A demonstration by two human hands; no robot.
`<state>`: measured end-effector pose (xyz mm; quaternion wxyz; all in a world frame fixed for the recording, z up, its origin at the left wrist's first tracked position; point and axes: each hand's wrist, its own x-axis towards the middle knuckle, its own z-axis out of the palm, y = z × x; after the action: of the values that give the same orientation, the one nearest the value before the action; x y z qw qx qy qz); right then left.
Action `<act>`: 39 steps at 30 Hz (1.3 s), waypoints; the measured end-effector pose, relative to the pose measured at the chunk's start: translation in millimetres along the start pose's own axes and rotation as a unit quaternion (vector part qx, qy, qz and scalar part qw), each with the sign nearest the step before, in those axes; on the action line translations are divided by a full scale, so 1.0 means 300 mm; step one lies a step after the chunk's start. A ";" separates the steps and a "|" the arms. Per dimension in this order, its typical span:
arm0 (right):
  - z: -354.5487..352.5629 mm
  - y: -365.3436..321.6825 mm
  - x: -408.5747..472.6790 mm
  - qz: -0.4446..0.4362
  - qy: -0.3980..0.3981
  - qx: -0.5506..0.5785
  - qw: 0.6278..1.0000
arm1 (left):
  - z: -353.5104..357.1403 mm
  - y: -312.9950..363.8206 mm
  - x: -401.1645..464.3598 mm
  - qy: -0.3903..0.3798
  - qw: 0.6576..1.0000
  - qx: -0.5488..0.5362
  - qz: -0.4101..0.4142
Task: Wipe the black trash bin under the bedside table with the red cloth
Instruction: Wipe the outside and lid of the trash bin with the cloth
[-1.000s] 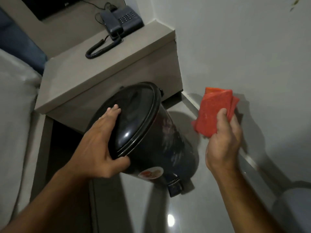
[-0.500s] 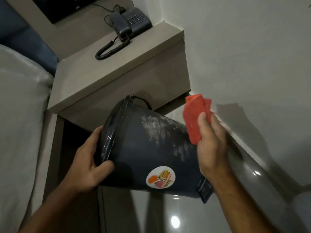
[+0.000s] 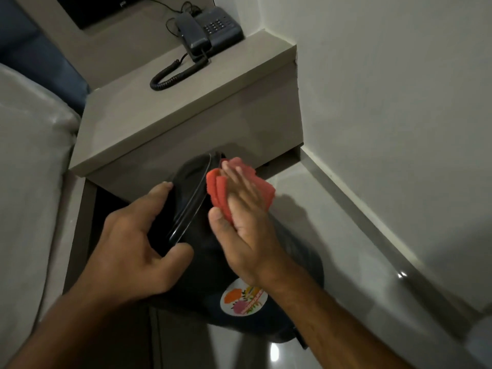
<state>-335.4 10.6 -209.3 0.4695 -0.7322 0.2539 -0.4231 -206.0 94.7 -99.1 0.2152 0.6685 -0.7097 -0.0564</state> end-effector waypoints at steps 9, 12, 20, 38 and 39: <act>-0.036 0.003 0.137 0.157 0.026 0.015 0.987 | 0.018 -0.070 -0.045 0.040 0.996 -0.028 -0.075; -0.010 0.007 0.192 0.213 0.010 -0.087 0.973 | 0.031 -0.057 -0.036 0.042 0.997 -0.001 -0.069; 0.055 0.044 -0.098 0.088 0.011 -0.209 0.974 | 0.025 -0.051 -0.001 0.067 0.993 -0.030 -0.095; 0.052 0.000 0.130 0.128 -0.039 -0.045 0.990 | -0.012 -0.064 -0.035 0.044 0.989 -0.046 -0.135; 0.023 0.056 0.132 0.166 -0.061 -0.053 0.983 | -0.015 -0.074 -0.049 0.054 0.986 -0.053 -0.147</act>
<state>-308.9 -23.8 -210.9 0.5083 -0.7283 0.3647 -0.2796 -183.7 107.9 -106.5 0.2778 0.7554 -0.5868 -0.0888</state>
